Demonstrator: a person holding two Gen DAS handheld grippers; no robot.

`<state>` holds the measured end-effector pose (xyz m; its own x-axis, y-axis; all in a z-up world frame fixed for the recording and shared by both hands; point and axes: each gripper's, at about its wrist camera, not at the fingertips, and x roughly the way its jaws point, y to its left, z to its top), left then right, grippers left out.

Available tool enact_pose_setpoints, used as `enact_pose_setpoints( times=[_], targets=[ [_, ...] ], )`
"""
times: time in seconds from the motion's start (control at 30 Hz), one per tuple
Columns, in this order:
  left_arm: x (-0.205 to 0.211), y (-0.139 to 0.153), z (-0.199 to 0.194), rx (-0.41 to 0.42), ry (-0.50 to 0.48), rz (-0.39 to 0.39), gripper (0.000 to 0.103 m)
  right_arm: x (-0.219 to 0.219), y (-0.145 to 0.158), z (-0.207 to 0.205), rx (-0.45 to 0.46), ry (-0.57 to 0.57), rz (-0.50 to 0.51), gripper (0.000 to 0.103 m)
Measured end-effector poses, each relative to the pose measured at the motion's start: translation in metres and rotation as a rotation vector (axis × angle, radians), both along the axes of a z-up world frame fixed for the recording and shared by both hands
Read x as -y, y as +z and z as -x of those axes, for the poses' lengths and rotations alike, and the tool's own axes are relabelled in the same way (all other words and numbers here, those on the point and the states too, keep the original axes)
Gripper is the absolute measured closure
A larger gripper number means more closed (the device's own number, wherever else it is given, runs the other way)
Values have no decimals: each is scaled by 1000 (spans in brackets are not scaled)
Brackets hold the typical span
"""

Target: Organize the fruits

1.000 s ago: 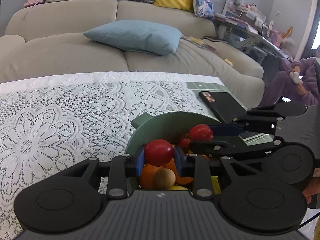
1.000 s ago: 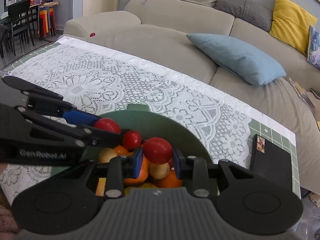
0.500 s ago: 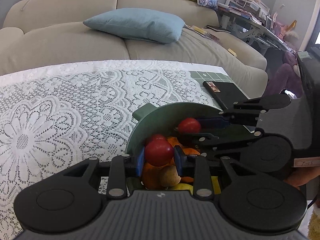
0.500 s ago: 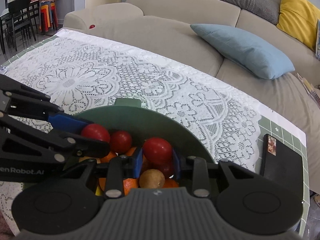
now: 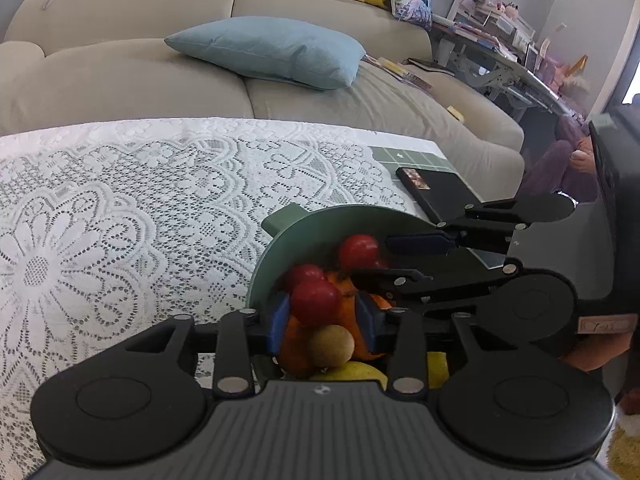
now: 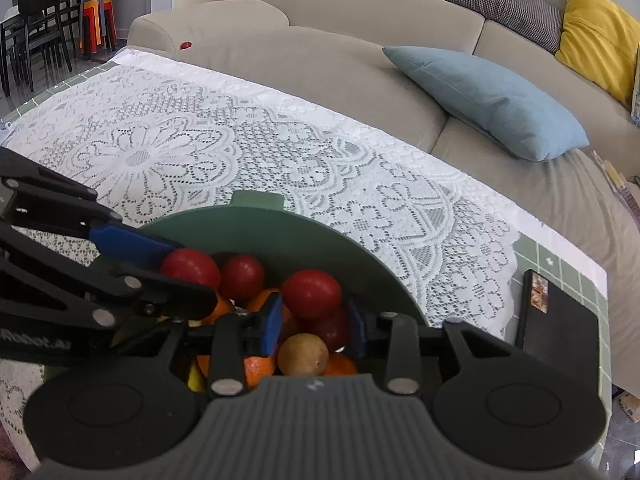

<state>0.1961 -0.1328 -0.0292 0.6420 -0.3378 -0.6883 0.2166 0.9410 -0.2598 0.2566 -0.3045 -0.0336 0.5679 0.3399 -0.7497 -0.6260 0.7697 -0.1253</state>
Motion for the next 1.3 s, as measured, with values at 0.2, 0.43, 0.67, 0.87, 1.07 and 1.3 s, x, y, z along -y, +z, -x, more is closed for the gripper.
enact_pose_setpoints(
  times=[0.2,0.43,0.67,0.87,1.07,1.3],
  targets=[
    [-5,7,3,14,-2,26,49,8,4,3,-2,1,-6,65],
    [-16,24,10,48,11,57,49,10,20,19,39,2,-10,45],
    [-32,59,49,244,37,-34,41,5,59,62,168,-59,-97,23],
    [-52,68,99,391,103,-122,32,-8,76,124,272,-96,-216,17],
    [-68,61,138,447,244,-216,19,-32,66,183,351,-161,-268,14],
    [-83,47,174,468,353,-332,10,-57,39,226,418,-305,-244,14]
  ],
)
